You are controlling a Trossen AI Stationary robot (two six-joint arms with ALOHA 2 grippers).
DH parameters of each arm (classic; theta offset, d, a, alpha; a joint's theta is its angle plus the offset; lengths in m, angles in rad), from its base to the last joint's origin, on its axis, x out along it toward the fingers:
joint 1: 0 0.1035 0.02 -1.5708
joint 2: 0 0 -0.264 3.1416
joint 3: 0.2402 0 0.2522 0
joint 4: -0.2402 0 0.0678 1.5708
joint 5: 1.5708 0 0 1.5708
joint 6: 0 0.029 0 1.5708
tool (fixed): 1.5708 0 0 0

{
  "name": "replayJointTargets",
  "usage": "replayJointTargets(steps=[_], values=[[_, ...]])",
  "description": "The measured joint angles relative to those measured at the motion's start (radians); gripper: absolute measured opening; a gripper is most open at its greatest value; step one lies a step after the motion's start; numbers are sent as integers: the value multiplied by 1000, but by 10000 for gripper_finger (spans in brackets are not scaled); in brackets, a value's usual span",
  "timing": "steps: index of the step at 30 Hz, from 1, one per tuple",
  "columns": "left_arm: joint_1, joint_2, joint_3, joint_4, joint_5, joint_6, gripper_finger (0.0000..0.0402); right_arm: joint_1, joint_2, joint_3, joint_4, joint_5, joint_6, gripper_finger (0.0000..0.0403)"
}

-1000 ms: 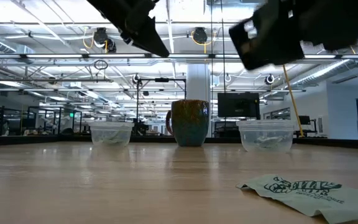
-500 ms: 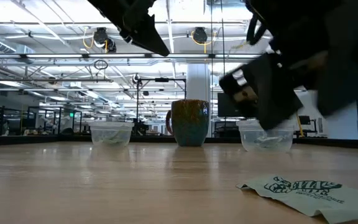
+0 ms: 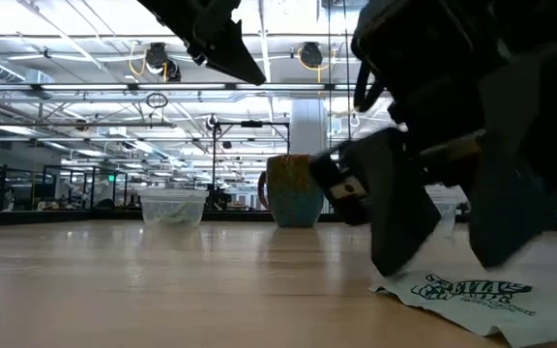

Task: Pick and place Stevia / Truvia into bins
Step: Put the white stevia packet into the right round transparent container

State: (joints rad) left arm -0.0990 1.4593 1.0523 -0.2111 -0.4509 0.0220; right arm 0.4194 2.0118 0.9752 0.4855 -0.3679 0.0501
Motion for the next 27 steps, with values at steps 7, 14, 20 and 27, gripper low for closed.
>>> replayJointTargets(steps=[7,14,20,27], values=[[0,0,0,0,4,0,67,-28,-1,2,-60,-2,-11,148],[0,0,0,0,4,0,67,-29,-1,0,-78,27,-74,144],[0,0,0,-1,4,0,67,-70,-1,-3,-87,52,-155,113],[0,0,0,-1,4,0,67,-128,-2,-2,-135,54,-217,70]])
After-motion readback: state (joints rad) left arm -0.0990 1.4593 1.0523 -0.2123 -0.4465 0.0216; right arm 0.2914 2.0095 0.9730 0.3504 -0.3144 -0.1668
